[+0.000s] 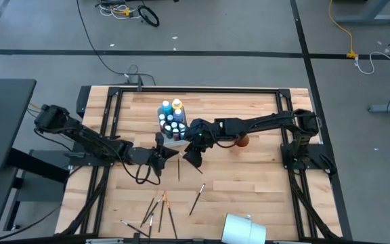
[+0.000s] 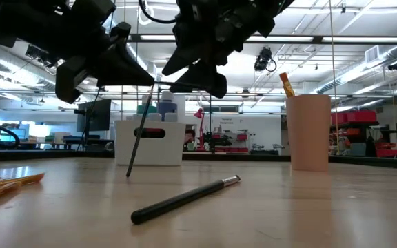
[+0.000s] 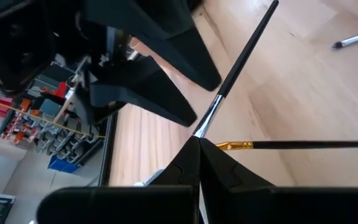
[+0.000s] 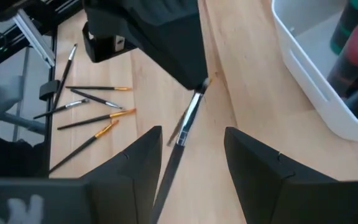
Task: Pick & Place Paint Supplies
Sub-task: Put the silver paint brush into the orange cup
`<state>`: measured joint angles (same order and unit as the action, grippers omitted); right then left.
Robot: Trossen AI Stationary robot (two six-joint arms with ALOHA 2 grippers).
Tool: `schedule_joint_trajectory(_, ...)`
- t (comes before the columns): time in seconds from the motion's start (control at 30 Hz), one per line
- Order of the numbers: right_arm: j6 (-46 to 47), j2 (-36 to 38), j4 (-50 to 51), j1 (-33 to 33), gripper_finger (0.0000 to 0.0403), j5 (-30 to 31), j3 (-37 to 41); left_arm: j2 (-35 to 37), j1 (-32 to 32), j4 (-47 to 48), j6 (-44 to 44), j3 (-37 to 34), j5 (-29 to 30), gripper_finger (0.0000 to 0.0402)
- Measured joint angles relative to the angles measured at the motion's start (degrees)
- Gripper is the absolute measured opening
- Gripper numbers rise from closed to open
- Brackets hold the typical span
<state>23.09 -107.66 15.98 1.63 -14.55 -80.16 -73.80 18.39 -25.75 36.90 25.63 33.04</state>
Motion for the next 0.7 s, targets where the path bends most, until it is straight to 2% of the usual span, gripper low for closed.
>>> schedule_joint_trajectory(0.23,-1.7,0.0,0.4,0.0,0.0175,0.1,0.0,0.0,0.0,-3.4,-0.9,0.0,2.4,0.0002)
schedule_joint_trajectory(0.33,-1.8,0.0,0.5,0.0,0.0162,0.0,0.0,0.0,0.0,-3.1,-0.8,0.0,2.3,0.0002)
schedule_joint_trajectory(0.43,-3.1,0.0,0.7,0.0,0.0131,0.1,0.0,0.0,0.0,-3.1,-0.9,0.0,1.8,0.0002)
schedule_joint_trajectory(0.53,-3.1,0.0,0.8,0.0,0.0082,0.1,0.0,0.0,0.0,-2.7,-1.0,0.0,1.5,0.0002)
schedule_joint_trajectory(0.63,-4.7,0.0,1.0,0.0,0.0026,0.2,0.0,0.0,-0.4,1.1,-2.2,0.0,-1.6,0.0002)
schedule_joint_trajectory(0.7,-6.5,0.0,1.1,0.0,0.0012,0.2,0.0,0.0,-1.2,3.9,-5.5,0.1,-3.9,0.0004)
